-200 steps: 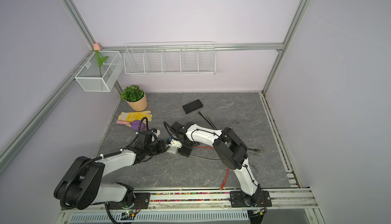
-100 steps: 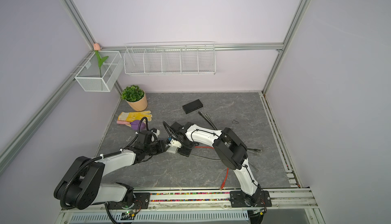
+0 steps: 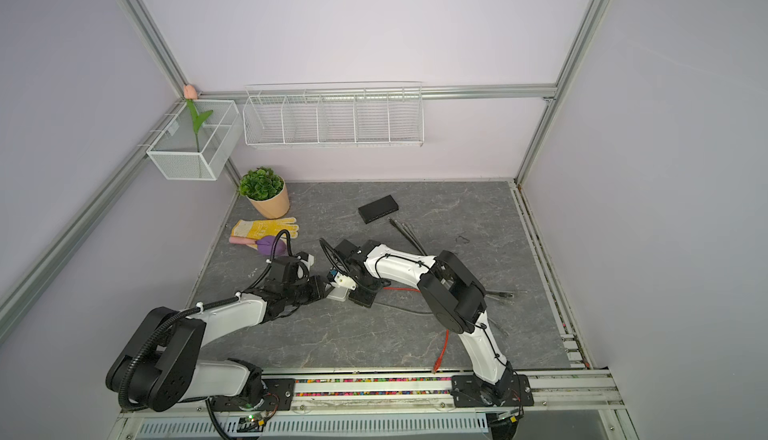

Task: Insert the plug into the switch port

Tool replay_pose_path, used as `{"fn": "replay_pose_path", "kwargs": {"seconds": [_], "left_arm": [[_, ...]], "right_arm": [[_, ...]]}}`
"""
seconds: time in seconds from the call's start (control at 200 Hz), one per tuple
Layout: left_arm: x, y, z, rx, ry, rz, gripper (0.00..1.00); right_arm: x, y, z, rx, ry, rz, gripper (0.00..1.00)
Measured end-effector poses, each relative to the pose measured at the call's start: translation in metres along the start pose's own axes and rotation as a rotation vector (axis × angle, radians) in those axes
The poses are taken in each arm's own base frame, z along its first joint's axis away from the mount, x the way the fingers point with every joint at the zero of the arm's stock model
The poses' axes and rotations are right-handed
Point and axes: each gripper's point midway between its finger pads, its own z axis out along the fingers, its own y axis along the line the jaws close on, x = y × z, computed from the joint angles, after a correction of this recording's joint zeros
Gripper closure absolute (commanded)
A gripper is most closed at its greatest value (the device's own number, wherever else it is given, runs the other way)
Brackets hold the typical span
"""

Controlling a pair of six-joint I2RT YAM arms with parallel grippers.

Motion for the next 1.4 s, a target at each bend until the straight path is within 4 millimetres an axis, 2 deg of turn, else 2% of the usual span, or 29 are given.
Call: {"fn": "replay_pose_path", "kwargs": {"seconds": [0.42, 1.4], "left_arm": [[0.0031, 0.0001, 0.0023, 0.009, 0.017, 0.001, 0.61], [0.0078, -0.0032, 0.0037, -0.010, -0.031, 0.077, 0.61]], "right_arm": [[-0.0030, 0.0072, 0.0007, -0.001, -0.003, -0.020, 0.93], [-0.0059, 0.0076, -0.0012, -0.024, -0.018, 0.012, 0.93]]}}
